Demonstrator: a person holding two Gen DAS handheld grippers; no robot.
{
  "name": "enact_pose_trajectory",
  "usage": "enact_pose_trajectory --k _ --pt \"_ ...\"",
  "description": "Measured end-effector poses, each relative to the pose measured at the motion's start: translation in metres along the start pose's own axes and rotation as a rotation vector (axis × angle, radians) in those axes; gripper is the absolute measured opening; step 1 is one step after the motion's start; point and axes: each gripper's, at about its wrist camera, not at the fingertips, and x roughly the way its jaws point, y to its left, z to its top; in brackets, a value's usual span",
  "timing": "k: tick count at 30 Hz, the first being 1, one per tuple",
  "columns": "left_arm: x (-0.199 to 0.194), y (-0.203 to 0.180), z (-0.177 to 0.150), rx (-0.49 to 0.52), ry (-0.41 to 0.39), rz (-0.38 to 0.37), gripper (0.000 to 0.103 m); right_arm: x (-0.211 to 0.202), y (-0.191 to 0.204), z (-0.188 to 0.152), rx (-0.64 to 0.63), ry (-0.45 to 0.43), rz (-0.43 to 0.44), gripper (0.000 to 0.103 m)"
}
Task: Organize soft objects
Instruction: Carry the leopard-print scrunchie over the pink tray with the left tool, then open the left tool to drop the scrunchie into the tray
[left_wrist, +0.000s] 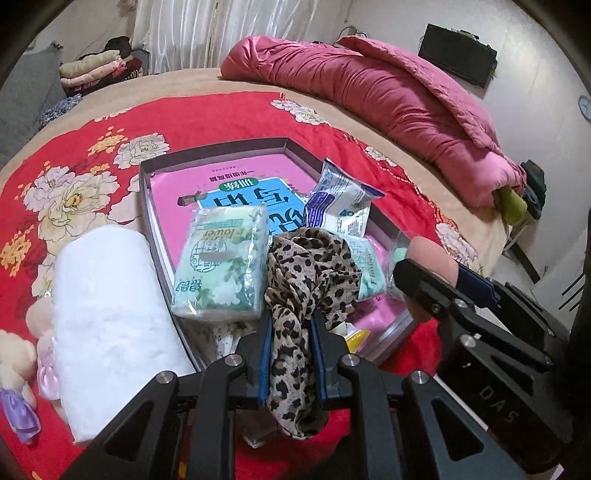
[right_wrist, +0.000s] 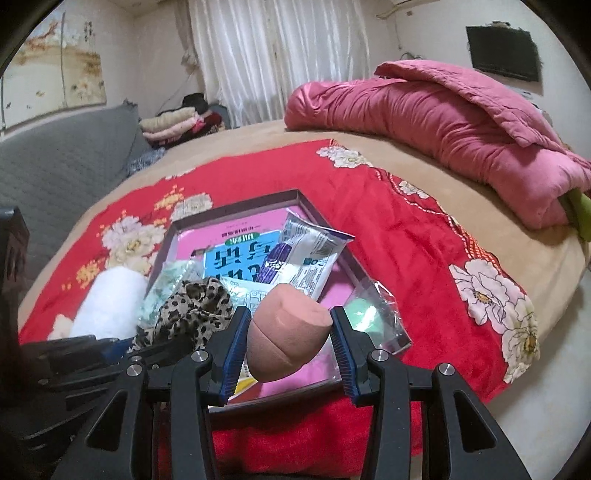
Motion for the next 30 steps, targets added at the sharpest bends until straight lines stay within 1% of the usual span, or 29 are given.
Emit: enact_pose_trajectory --k 3,6,10,17,23,26,28,30 --pt "0.000 -0.003 -0.002 0.021 -0.005 0.008 0.019 0.008 0.005 -0.002 -0.023 0.027 -0.004 0.046" --pt "-0.001 -0.002 -0.003 0.015 -0.006 -0.007 0.019 0.017 0.005 -0.003 -0.031 0.064 -0.012 0.046" --pt "-0.001 -0.001 -0.004 0.020 -0.005 -0.006 0.019 0.028 0.007 -0.005 -0.043 0.107 -0.024 0.046" --pt "-0.001 -0.001 -0.004 0.022 -0.007 -0.007 0.019 0.036 0.009 -0.007 -0.052 0.135 -0.035 0.047" --pt "-0.002 0.000 -0.004 0.013 -0.005 -0.015 0.019 0.035 0.005 -0.007 -0.039 0.122 -0.036 0.056" --pt "-0.002 0.001 -0.004 0.008 -0.003 -0.016 0.019 0.031 0.004 -0.006 -0.033 0.104 -0.032 0.057" --pt "-0.002 0.000 -0.004 0.008 -0.001 -0.015 0.019 0.026 0.004 -0.005 -0.033 0.082 -0.035 0.062" --pt "-0.001 -0.001 -0.004 0.014 0.005 -0.012 0.019 0.020 0.002 -0.004 -0.029 0.054 -0.056 0.071"
